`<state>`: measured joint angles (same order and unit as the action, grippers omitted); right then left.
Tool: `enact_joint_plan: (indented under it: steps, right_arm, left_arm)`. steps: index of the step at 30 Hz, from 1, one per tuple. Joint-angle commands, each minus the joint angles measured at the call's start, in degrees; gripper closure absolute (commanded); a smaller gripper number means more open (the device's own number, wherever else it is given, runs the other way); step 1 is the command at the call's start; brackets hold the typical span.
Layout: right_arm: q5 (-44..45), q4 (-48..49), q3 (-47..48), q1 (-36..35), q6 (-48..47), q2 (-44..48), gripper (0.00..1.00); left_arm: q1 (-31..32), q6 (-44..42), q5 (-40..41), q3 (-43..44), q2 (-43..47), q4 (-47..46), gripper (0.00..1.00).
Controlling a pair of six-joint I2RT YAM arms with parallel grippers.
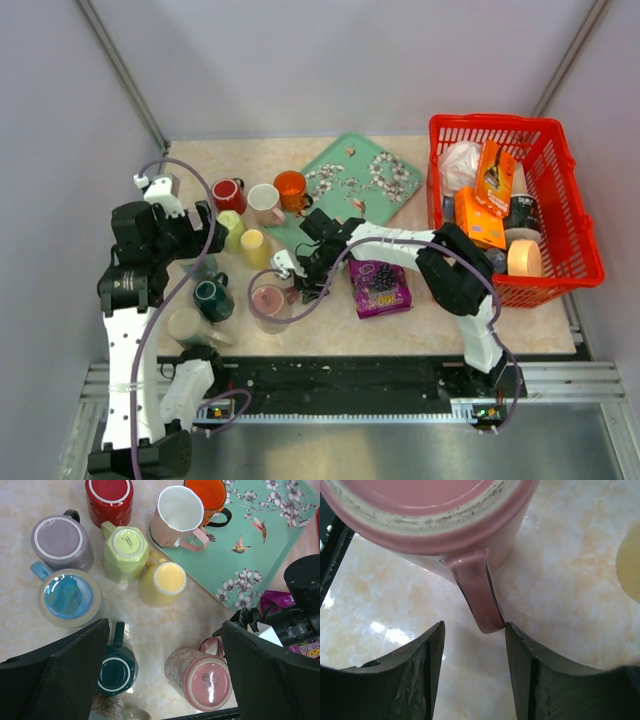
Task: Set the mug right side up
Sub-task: Turn over the cup at the center of the board.
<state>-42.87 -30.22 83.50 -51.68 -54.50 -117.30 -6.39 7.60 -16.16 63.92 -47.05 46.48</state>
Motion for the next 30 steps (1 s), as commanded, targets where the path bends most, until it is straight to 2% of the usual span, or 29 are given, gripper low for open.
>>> enact_joint_plan:
  steps: [1, 7, 9, 11, 17, 24, 27, 30]
  right_arm:
    - [-1.0, -1.2, -3.2, -1.3, 0.9, 4.3, 0.5]
    - [3.4, 7.6, -11.7, -1.0, 10.5, 10.9, 0.52]
    - [4.5, 11.0, -12.0, -1.0, 15.5, 10.9, 0.48]
    - [4.8, 14.1, -11.8, -1.0, 19.7, 9.8, 0.39]
    - [3.2, 14.2, -7.7, -2.5, 19.3, 4.9, 0.35]
    - [0.8, 11.9, -5.0, -5.4, 11.5, 0.9, 0.43]
    - [0.9, 12.0, -3.4, -5.4, 13.0, -1.3, 0.51]
    - [1.4, 12.2, -3.6, -5.5, 14.0, -1.7, 0.68]
  left_arm:
    - [-1.6, 2.4, -1.8, -1.2, 0.2, -1.0, 0.03]
    - [-2.3, 3.2, -2.6, -2.1, 0.3, -1.1, 0.04]
    - [-2.5, 3.5, -2.6, -2.5, 0.2, -1.2, 0.04]
    - [-2.8, 4.2, -3.0, -2.7, 0.2, -1.6, 0.04]
    - [-4.0, 4.5, -4.2, -2.7, -0.3, -1.1, 0.05]
    - [-5.4, 5.8, -4.1, -2.8, -0.6, -2.4, 0.05]
    - [-5.8, 5.9, -4.0, -2.2, -0.9, -2.5, 0.05]
    - [-5.9, 5.8, -4.5, -2.0, -1.1, -2.9, 0.06]
